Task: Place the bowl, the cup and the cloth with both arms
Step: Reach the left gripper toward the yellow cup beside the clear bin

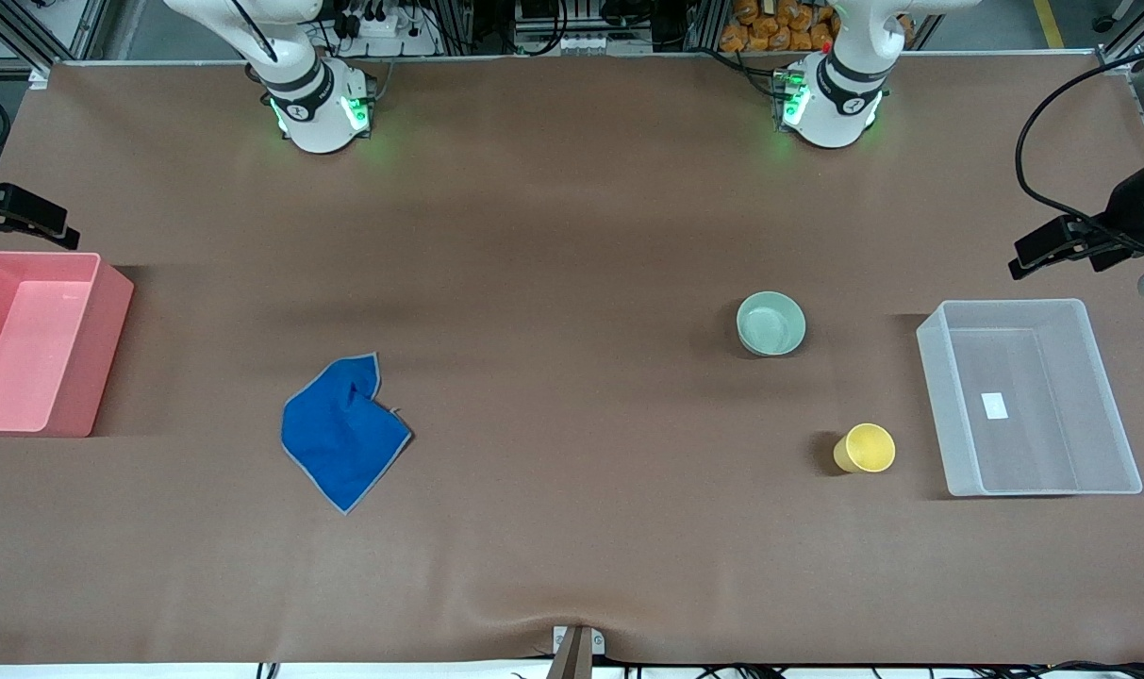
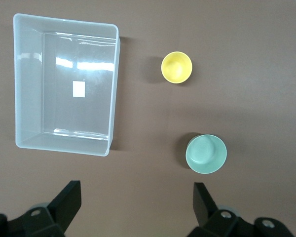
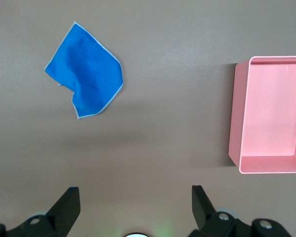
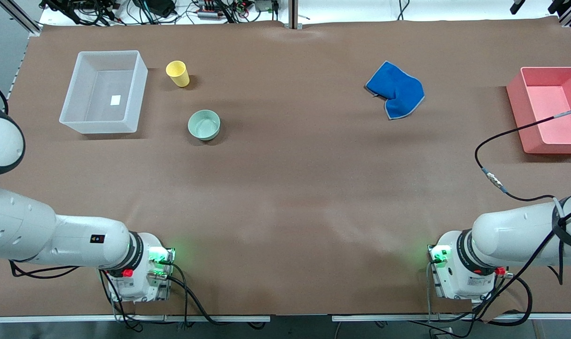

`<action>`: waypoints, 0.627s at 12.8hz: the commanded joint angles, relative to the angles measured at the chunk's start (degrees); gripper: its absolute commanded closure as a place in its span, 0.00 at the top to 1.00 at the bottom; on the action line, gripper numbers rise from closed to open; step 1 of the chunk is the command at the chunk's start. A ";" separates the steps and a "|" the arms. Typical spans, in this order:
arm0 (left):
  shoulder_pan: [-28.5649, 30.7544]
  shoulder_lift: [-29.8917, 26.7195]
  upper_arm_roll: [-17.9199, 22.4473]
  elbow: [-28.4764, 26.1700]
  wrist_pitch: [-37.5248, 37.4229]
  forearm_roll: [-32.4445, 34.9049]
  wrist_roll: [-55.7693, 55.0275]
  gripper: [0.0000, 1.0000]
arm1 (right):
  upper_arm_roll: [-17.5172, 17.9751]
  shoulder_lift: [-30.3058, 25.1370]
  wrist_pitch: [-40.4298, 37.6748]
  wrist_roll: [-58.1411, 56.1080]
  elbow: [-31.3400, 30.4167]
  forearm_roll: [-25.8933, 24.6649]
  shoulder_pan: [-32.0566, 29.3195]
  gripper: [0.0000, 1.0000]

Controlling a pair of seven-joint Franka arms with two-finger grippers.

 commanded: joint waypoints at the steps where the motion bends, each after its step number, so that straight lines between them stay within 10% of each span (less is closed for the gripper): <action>1: 0.33 0.64 -0.30 1.23 -0.33 -1.35 1.12 1.00 | -0.02 -1.51 -0.12 0.26 -1.23 0.35 -0.14 1.00; 8: 0.59 1.35 0.14 1.32 1.69 -5.92 0.77 1.00 | -0.02 -1.51 -0.21 0.26 -1.23 0.35 -0.23 1.00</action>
